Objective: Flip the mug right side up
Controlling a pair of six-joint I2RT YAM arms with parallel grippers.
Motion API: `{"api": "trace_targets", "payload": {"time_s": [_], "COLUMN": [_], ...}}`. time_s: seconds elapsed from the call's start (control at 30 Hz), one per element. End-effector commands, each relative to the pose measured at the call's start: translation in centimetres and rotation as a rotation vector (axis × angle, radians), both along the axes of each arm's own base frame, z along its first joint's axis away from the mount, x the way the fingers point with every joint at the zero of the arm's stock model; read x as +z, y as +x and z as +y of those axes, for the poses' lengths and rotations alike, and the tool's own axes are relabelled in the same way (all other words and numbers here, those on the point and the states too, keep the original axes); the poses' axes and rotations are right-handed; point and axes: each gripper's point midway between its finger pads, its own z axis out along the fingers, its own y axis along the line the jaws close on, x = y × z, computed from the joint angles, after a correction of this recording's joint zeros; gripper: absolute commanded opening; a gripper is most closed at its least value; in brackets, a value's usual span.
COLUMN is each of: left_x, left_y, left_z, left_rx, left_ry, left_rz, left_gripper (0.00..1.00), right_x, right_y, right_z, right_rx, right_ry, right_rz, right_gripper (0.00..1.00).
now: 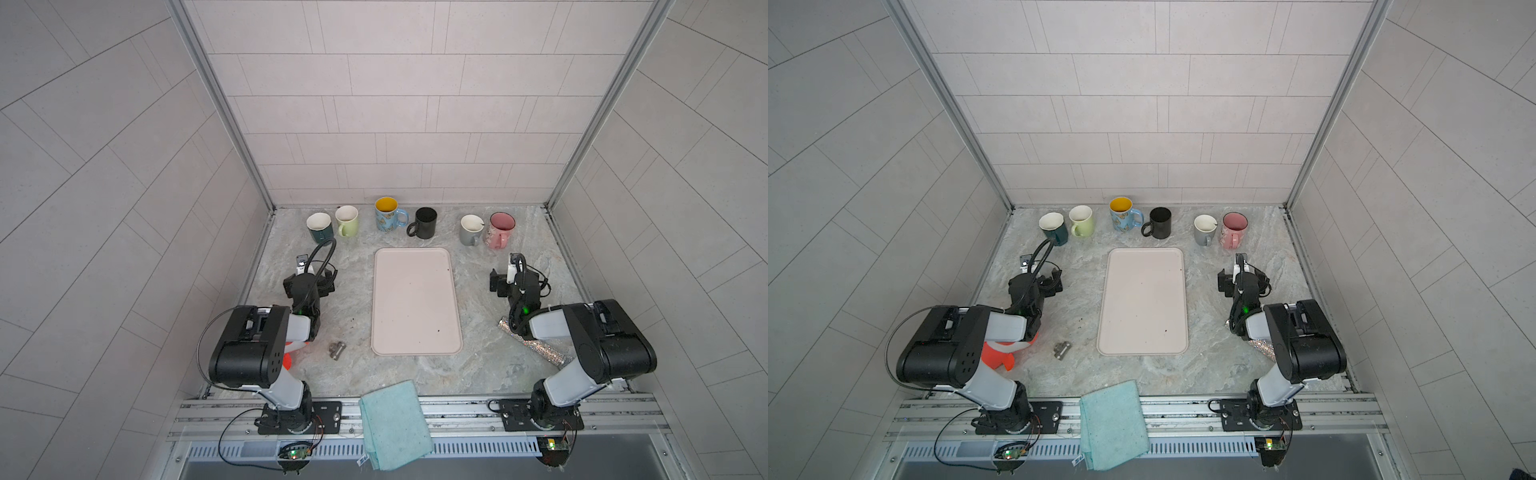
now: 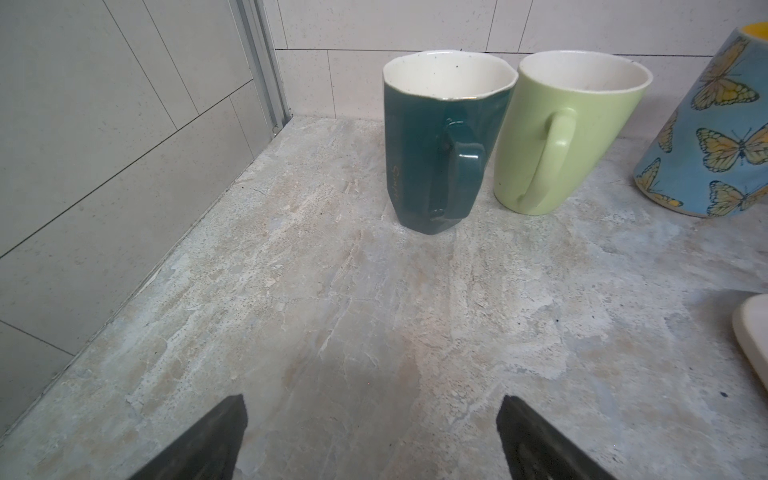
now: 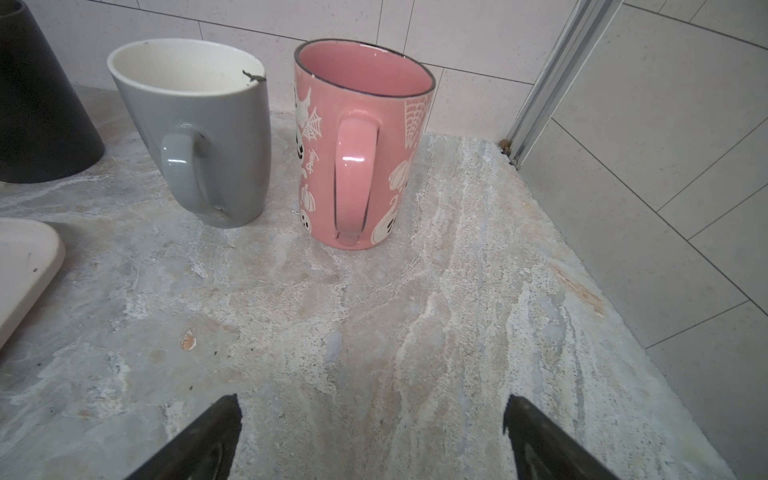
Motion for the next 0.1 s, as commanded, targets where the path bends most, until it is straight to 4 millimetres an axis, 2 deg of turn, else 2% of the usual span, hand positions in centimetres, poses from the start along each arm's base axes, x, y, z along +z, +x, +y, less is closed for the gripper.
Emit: {"api": "trace_targets", "payload": {"time_s": [0.0, 0.07], "left_x": [0.73, 0.76], "left_y": [0.54, 0.55], "left_z": [0.11, 0.12], "left_rx": [-0.001, 0.000], "left_ry": [0.007, 0.007], "left_rz": [-0.026, -0.027], "left_gripper": [1.00, 1.00], "right_x": [0.57, 0.66], "right_y": [0.28, 0.25], "right_z": [0.02, -0.03], "right_rx": [0.002, 0.001], "right_ry": [0.008, 0.005], "right_rz": [-0.025, -0.029], "right_gripper": [0.99, 0.99]}}
